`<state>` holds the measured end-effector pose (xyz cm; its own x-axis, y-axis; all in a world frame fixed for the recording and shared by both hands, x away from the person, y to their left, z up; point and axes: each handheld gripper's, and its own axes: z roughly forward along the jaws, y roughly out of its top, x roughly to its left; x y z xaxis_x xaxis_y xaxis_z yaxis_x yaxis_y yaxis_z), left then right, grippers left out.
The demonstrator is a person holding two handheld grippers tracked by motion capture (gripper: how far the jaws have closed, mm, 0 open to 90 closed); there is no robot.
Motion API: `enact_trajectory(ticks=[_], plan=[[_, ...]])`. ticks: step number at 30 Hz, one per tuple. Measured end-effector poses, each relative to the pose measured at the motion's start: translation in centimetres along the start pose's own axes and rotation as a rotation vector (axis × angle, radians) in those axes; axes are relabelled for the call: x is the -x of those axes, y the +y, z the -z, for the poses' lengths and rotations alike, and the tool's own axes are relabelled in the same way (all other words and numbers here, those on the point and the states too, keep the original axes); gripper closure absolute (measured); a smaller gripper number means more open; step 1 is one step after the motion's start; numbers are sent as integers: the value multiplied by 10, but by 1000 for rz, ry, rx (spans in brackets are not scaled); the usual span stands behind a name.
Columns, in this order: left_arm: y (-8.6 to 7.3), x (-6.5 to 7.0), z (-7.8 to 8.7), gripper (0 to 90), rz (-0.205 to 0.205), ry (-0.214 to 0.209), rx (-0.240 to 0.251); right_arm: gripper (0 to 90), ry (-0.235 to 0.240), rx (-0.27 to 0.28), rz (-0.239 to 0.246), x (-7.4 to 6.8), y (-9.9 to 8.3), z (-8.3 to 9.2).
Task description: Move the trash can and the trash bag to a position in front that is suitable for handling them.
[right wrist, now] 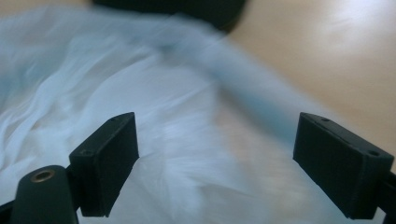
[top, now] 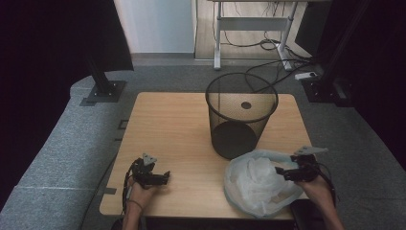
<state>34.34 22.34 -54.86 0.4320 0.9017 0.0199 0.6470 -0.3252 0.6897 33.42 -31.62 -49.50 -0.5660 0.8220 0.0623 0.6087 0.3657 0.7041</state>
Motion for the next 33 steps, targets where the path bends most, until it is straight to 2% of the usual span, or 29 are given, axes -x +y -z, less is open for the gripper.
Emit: enact_trajectory(ticks=[3, 5, 8, 11, 18, 21, 23, 26, 29, 30, 31, 33], plan=[[0, 0, 0, 0, 0, -1, 1, 145, 10, -91, 29, -9, -5, -25], [0, 1, 0, 0, -1, -2, 1, 145, -23, -140, 40, -6, -10, -37], [0, 1, 0, 0, -1, -2, 2, 144, -57, -146, -3, 8, -14, -43], [0, 1, -1, 0, -1, -2, 2, 144, -104, -138, -31, 27, -16, -41], [1, 2, -1, 0, -4, -5, 2, 144, -233, -148, -65, 71, -17, -33], [1, 1, -1, 0, -6, -6, 2, 144, -271, -147, -68, 87, -16, -32], [1, 1, -1, 0, -6, -6, 2, 144, -280, -142, -77, 94, -15, -33], [1, 1, -1, 0, -6, -6, 2, 139, -281, -134, -89, 99, -13, -33], [1, 1, -1, 0, -6, -7, 2, 136, -289, -92, -106, 94, -11, -26], [1, 1, -2, 0, -6, -8, 3, 107, -278, -72, -104, 91, -9, -22], [2, 1, -1, 0, -8, -13, -4, 0, -271, -56, -102, 89, -8, -18], [7, -1, -2, 0, -4, -33, -18, 0, -260, -45, -104, 83, -4, -11]])
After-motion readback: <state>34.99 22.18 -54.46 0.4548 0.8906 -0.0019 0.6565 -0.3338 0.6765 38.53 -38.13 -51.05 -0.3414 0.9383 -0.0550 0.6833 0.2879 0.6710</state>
